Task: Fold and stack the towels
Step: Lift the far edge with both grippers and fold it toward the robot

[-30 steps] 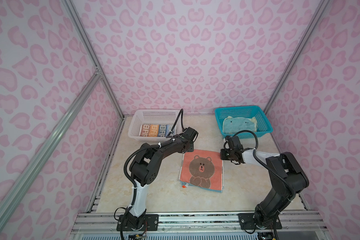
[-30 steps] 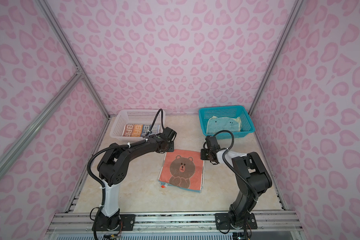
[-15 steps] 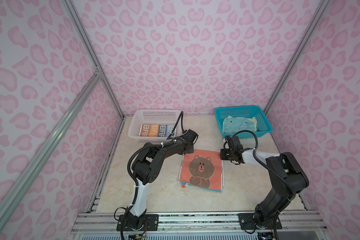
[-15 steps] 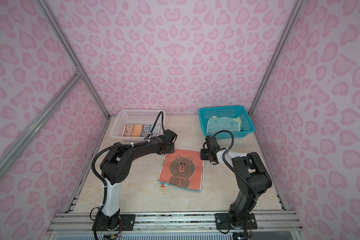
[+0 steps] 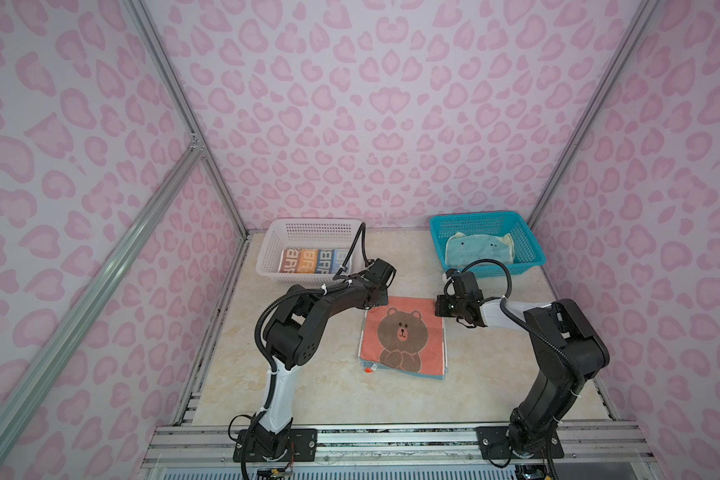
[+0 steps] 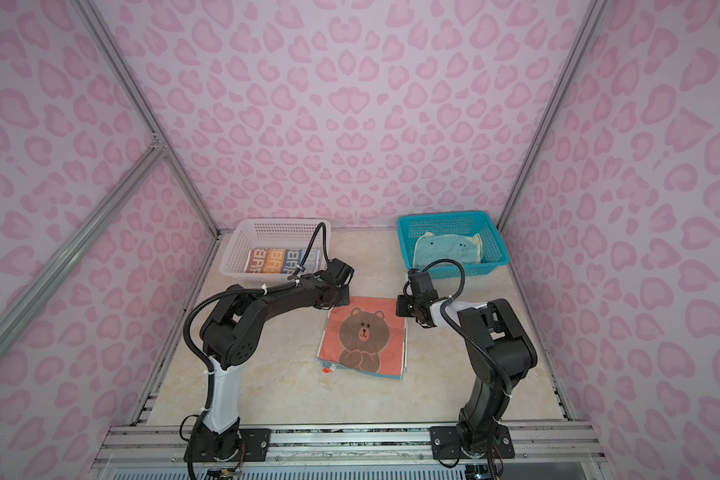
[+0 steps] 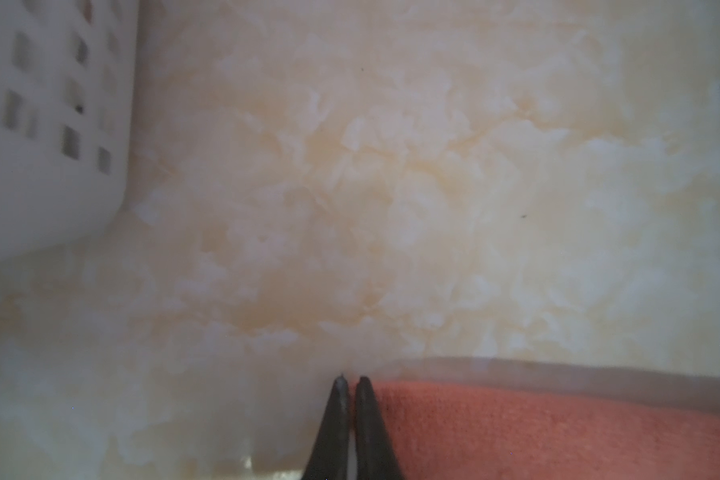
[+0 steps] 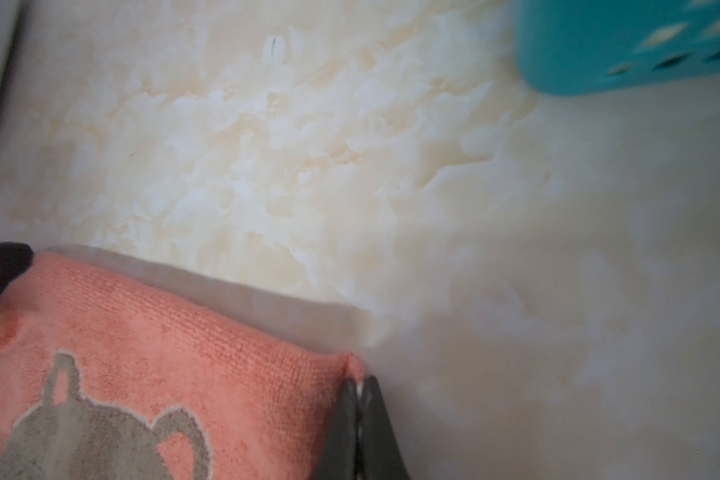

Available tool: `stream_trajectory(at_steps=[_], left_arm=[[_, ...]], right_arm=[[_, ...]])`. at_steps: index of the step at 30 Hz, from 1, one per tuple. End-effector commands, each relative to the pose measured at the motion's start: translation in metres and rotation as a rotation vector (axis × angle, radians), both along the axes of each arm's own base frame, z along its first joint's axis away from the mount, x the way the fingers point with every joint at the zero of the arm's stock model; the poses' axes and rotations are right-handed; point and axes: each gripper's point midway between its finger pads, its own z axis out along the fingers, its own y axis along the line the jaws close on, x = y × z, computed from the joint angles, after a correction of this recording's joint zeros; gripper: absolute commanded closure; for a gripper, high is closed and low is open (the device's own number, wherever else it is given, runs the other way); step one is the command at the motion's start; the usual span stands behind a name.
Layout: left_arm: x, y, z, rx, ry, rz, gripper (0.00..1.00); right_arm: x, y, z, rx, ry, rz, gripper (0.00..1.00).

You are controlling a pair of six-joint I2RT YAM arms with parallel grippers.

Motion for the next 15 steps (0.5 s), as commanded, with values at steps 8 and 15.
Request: stream_trajectory(at_steps=[8,15], left_arm=[[-0.002,0.015,0.044,-0.015,-0.124,0.018,0.97],[0.003,0.018,0.074,-0.015,-0.208,0.006,0.97]], right_arm=[[-0.008,0.000,0.032,0.017,-0.130,0.041,1.00],[-0.001,0.006,0.056,0.023,-0.183,0.081,1.00]])
